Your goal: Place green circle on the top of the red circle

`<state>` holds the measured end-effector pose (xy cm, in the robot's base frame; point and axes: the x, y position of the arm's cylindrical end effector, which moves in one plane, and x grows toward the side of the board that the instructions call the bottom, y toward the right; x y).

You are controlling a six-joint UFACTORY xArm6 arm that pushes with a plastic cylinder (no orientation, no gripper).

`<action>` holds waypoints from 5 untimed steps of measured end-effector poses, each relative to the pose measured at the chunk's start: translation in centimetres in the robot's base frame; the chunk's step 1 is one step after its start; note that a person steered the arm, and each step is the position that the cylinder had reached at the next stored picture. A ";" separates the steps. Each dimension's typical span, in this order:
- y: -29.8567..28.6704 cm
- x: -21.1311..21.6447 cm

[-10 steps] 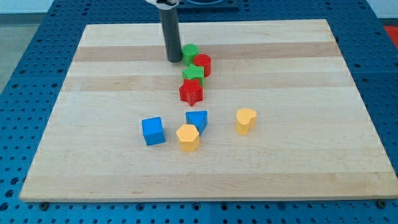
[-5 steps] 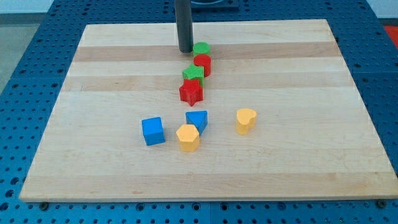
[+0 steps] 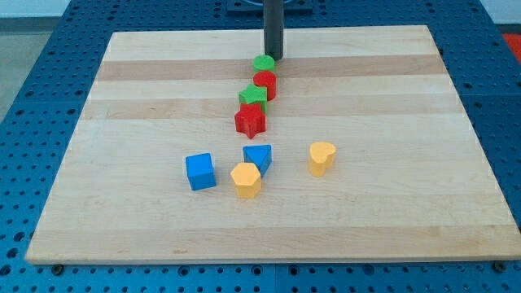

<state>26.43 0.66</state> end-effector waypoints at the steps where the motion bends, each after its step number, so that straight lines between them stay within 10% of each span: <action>1: 0.0 0.7; 5: -0.9 1.2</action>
<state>27.66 -0.24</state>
